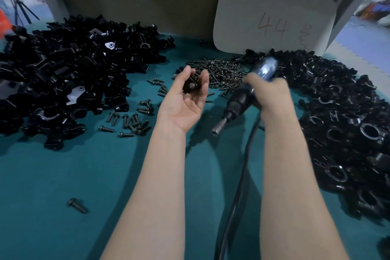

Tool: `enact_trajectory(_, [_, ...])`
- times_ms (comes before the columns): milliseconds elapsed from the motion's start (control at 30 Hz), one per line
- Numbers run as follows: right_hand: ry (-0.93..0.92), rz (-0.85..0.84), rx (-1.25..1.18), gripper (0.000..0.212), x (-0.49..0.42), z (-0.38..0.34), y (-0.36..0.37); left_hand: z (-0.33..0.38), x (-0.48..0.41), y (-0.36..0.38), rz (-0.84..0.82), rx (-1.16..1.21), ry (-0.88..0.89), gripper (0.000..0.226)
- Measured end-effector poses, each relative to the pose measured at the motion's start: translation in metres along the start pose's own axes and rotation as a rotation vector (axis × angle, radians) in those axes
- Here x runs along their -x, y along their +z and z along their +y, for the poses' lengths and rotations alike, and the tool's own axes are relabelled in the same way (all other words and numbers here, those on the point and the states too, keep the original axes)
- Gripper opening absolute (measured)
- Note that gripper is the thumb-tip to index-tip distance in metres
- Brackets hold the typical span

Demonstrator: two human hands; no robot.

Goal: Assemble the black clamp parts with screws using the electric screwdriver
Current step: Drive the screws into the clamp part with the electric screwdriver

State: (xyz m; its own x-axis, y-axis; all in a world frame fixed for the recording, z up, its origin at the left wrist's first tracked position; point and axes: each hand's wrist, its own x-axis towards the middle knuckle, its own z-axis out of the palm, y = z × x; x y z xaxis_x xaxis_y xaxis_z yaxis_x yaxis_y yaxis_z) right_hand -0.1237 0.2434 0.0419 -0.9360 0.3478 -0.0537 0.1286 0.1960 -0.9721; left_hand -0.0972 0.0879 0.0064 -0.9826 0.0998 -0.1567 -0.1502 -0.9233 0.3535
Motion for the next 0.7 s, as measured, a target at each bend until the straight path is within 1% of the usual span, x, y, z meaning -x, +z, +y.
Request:
enact_trajectory(133, [0.146, -0.092, -0.791, 0.021, 0.014, -0.021, -0.008, -0.001, 0.002, 0.003, -0.114, 0.072, -0.011, 0.008])
enact_trajectory(167, [0.183, -0.111, -0.942, 0.022, 0.017, -0.024, -0.008, -0.001, 0.003, 0.004, -0.133, 0.090, -0.003, 0.009])
enact_trajectory(200, [0.214, -0.126, -1.040, 0.023, 0.020, -0.026, -0.008, -0.001, 0.002, 0.003, -0.148, 0.101, 0.007, 0.014])
enact_trajectory(267, [0.246, -0.172, -1.129, 0.020, 0.023, -0.029, -0.007, -0.001, 0.001, 0.002, -0.162, 0.098, 0.031, 0.018])
enact_trajectory(333, [0.245, -0.230, -1.169, 0.018, 0.023, -0.027, -0.007, -0.001, -0.001, 0.001, -0.127, 0.036, 0.084, 0.012])
enact_trajectory(400, [0.252, -0.253, -1.187, 0.017, 0.021, -0.025, -0.008, 0.000, -0.002, -0.001, -0.081, -0.015, 0.119, 0.016])
enact_trajectory(600, [0.307, -0.204, -1.210, 0.024, 0.019, -0.020, -0.003, 0.002, -0.001, 0.001, 0.057, 0.048, 0.149, 0.014])
enact_trajectory(700, [0.309, -0.195, -1.206, 0.031, 0.017, -0.019, -0.002, 0.000, -0.001, 0.004, 0.142, -0.017, 0.207, 0.011])
